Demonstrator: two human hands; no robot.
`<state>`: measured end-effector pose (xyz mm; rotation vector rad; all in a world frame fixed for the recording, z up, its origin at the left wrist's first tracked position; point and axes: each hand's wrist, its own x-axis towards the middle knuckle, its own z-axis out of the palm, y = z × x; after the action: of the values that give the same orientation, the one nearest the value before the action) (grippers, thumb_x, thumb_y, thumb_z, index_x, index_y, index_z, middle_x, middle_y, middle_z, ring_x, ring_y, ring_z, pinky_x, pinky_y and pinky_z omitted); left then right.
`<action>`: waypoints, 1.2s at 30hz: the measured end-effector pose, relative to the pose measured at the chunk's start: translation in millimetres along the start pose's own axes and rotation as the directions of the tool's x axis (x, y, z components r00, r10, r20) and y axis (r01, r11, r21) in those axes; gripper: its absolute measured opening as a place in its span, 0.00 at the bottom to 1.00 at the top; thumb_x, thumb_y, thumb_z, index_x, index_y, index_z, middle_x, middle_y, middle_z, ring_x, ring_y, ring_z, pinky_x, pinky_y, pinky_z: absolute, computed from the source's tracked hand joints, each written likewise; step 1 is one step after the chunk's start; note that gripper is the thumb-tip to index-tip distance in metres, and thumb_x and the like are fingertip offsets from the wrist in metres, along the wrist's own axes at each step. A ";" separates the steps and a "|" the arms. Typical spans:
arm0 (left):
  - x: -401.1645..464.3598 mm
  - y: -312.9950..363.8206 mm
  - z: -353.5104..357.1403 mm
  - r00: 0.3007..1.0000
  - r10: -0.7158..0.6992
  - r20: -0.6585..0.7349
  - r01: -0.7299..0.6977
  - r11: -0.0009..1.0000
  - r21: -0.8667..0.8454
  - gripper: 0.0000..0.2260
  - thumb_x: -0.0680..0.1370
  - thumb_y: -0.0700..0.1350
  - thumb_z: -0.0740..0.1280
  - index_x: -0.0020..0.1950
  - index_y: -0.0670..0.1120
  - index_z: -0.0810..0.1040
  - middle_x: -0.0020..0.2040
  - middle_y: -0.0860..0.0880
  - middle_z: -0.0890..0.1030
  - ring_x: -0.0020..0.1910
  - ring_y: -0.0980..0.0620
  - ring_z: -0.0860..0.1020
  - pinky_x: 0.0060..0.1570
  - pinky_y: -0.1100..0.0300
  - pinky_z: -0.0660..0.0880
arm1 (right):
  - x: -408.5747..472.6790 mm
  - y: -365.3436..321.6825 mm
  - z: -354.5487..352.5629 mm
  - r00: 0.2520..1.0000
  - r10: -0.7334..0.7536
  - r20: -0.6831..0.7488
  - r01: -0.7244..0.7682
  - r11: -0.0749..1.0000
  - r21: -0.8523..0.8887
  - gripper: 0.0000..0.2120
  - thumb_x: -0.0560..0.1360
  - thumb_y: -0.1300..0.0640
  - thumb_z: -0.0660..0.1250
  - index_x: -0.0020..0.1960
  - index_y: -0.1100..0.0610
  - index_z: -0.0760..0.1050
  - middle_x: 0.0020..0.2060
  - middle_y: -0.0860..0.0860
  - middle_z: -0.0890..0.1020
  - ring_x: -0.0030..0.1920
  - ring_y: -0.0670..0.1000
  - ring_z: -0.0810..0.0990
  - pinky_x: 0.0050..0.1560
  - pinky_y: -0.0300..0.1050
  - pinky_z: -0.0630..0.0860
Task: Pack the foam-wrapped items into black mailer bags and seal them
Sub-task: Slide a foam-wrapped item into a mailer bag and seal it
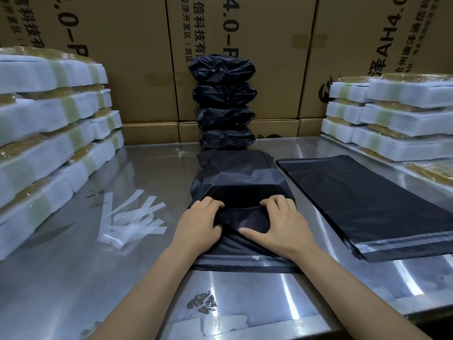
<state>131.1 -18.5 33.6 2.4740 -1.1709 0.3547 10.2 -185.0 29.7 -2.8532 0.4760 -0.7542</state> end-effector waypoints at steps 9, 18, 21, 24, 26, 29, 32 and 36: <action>10.4 0.7 6.3 0.999 -0.043 -0.009 0.043 0.999 0.017 0.18 0.78 0.47 0.60 0.68 0.52 0.71 0.62 0.55 0.71 0.60 0.53 0.69 0.49 0.60 0.70 | 13.1 6.5 1.4 0.988 -0.073 0.134 0.072 0.997 0.015 0.43 0.63 0.22 0.54 0.69 0.46 0.66 0.61 0.43 0.74 0.64 0.46 0.69 0.65 0.44 0.66; 9.7 -8.6 1.1 0.983 -0.180 -0.044 0.180 0.984 -0.001 0.14 0.79 0.50 0.60 0.63 0.50 0.75 0.59 0.53 0.74 0.58 0.52 0.71 0.47 0.58 0.73 | 6.0 24.8 -7.7 0.984 0.154 0.084 -0.145 0.983 -0.110 0.41 0.64 0.22 0.54 0.64 0.49 0.71 0.57 0.45 0.75 0.60 0.49 0.71 0.60 0.45 0.70; 6.2 -13.5 -2.1 0.980 -0.188 -0.060 0.189 0.982 0.006 0.13 0.79 0.47 0.61 0.62 0.49 0.76 0.58 0.52 0.75 0.57 0.51 0.73 0.45 0.58 0.73 | -0.1 32.7 -12.4 0.975 0.213 0.067 -0.206 0.975 -0.087 0.34 0.67 0.27 0.60 0.63 0.50 0.72 0.56 0.45 0.74 0.61 0.48 0.70 0.55 0.43 0.70; 2.1 -19.4 -6.6 0.980 -0.194 -0.055 0.193 0.981 -0.020 0.13 0.77 0.44 0.63 0.61 0.49 0.77 0.57 0.51 0.76 0.56 0.50 0.74 0.46 0.57 0.74 | -3.8 37.3 -18.5 0.967 0.243 0.077 -0.239 0.969 -0.063 0.25 0.71 0.36 0.63 0.62 0.49 0.72 0.57 0.45 0.74 0.60 0.48 0.70 0.47 0.42 0.70; -1.0 -23.9 -10.1 0.979 -0.201 -0.047 0.197 0.977 -0.080 0.11 0.76 0.45 0.65 0.58 0.49 0.78 0.55 0.52 0.77 0.55 0.51 0.76 0.46 0.57 0.74 | -4.9 39.5 -22.2 0.964 0.249 0.088 -0.244 0.967 -0.068 0.20 0.74 0.43 0.63 0.64 0.48 0.72 0.58 0.44 0.74 0.60 0.48 0.70 0.45 0.42 0.69; -6.5 -30.0 -15.4 0.978 -0.206 -0.045 0.198 0.970 -0.139 0.06 0.74 0.42 0.67 0.50 0.49 0.78 0.50 0.54 0.78 0.49 0.52 0.76 0.44 0.60 0.72 | -5.9 42.2 -23.9 0.962 0.259 0.092 -0.252 0.965 -0.079 0.18 0.77 0.55 0.61 0.66 0.48 0.72 0.59 0.45 0.74 0.60 0.49 0.70 0.43 0.42 0.68; -10.1 -32.6 -19.9 0.980 -0.197 -0.033 0.192 0.975 -0.113 0.08 0.71 0.38 0.68 0.44 0.50 0.74 0.46 0.54 0.77 0.45 0.54 0.75 0.41 0.62 0.69 | -6.6 41.9 -22.7 0.954 0.283 0.095 -0.276 0.958 -0.084 0.21 0.77 0.62 0.59 0.67 0.49 0.71 0.60 0.46 0.74 0.60 0.50 0.70 0.44 0.44 0.71; -13.1 -32.7 -24.5 0.986 -0.169 0.009 0.169 0.985 -0.037 0.10 0.71 0.37 0.66 0.44 0.51 0.69 0.43 0.54 0.76 0.43 0.52 0.74 0.37 0.60 0.69 | -4.4 39.5 -20.8 0.949 0.298 0.103 -0.290 0.954 -0.081 0.24 0.76 0.67 0.57 0.69 0.51 0.69 0.62 0.49 0.73 0.61 0.52 0.70 0.46 0.47 0.74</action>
<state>146.9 20.3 43.1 2.5200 -0.9523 0.2749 -14.3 -221.9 36.7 -2.7708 0.8983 -0.5274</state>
